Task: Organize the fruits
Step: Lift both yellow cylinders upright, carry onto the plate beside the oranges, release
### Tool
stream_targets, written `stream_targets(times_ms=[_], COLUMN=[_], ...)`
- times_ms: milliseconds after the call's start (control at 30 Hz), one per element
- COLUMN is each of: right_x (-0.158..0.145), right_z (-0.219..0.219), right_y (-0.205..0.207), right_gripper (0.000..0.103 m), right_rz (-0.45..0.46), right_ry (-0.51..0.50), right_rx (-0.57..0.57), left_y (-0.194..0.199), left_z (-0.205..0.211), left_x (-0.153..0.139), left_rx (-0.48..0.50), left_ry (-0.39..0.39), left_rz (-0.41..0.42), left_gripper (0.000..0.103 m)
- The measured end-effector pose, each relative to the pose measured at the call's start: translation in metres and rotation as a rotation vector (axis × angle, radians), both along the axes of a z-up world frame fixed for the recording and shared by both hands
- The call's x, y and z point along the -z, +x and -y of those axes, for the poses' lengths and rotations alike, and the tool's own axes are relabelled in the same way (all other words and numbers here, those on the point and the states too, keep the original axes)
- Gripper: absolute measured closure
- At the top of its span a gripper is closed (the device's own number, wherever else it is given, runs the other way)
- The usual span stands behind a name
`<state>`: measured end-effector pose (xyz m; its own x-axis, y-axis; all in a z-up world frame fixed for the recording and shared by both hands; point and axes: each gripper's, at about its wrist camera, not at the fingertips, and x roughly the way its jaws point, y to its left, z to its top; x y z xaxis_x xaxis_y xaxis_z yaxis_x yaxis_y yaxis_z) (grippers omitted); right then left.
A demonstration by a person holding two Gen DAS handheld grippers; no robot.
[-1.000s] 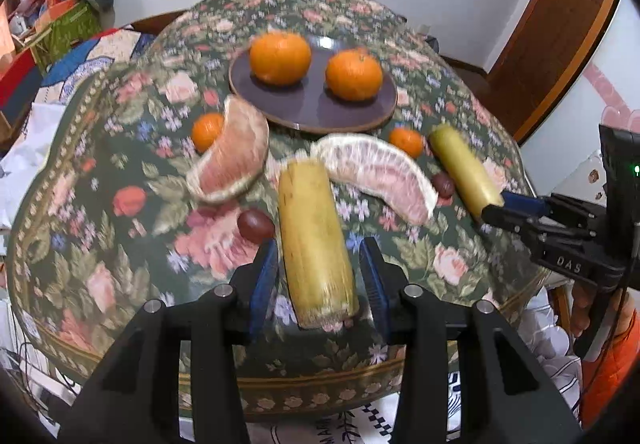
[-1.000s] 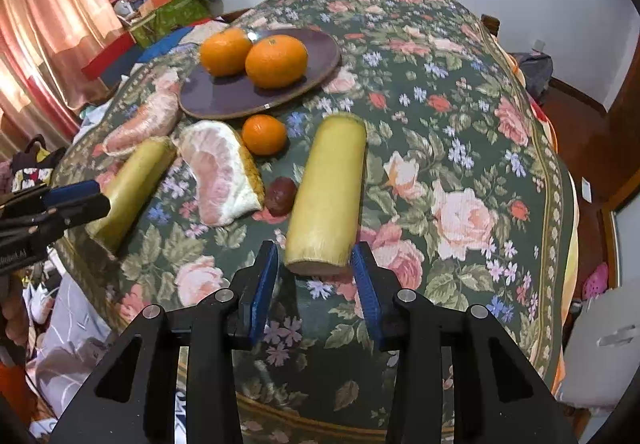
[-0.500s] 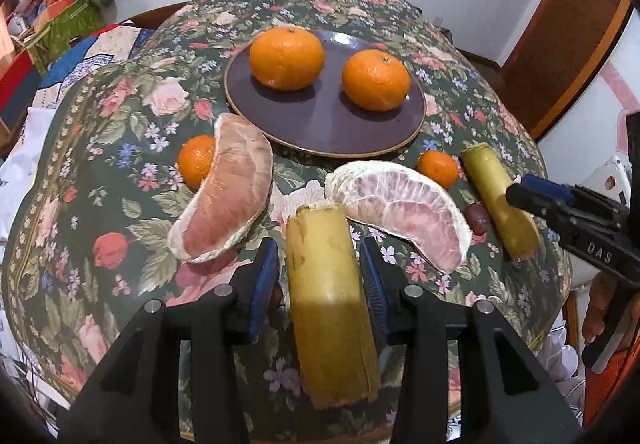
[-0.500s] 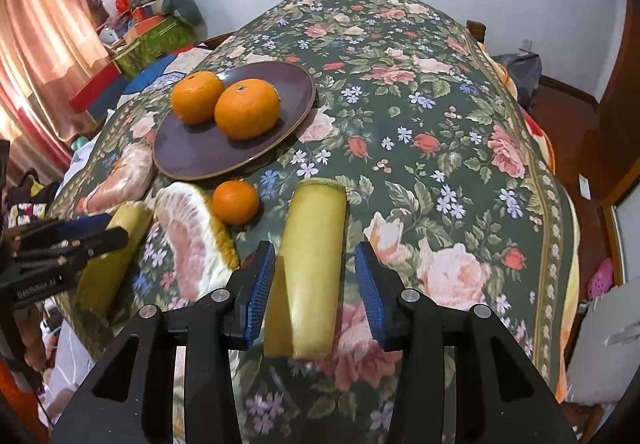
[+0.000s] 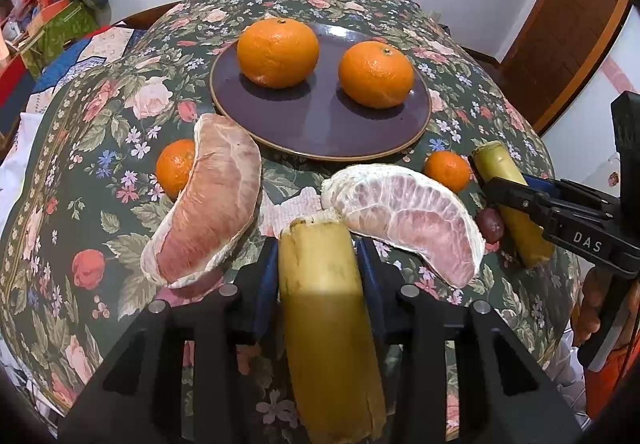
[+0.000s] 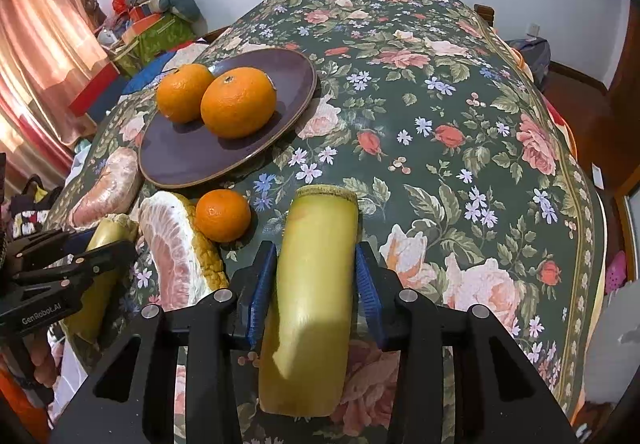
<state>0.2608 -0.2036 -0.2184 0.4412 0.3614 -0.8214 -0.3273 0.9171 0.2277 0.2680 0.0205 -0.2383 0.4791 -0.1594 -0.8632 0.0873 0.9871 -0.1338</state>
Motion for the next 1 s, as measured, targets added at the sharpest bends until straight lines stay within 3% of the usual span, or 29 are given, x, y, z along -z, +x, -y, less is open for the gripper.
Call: stream_targets(times_ms=[167,600,1000], right_x=[-0.01,-0.07,-0.102], right_z=[0.002,-0.003,-0.021], right_y=[-0.005,-0.031,-0.025], right_gripper=[0.068,0.069,0.069], right_rz=[0.026,0.175,0.249], right_ry=[0.002,0.033,0.074], right_rx=[0.006,0.005,-0.021], left_y=[-0.01,-0.043,-0.031], left_z=[0.002,-0.001,-0.012], left_x=[-0.017,-0.076,-0.108], left_rx=[0.009,0.008,-0.029], left_ry=[-0.006,-0.029,-0.076], left_rz=[0.043,0.181,0.272], left_gripper=[0.066,0.066,0.066])
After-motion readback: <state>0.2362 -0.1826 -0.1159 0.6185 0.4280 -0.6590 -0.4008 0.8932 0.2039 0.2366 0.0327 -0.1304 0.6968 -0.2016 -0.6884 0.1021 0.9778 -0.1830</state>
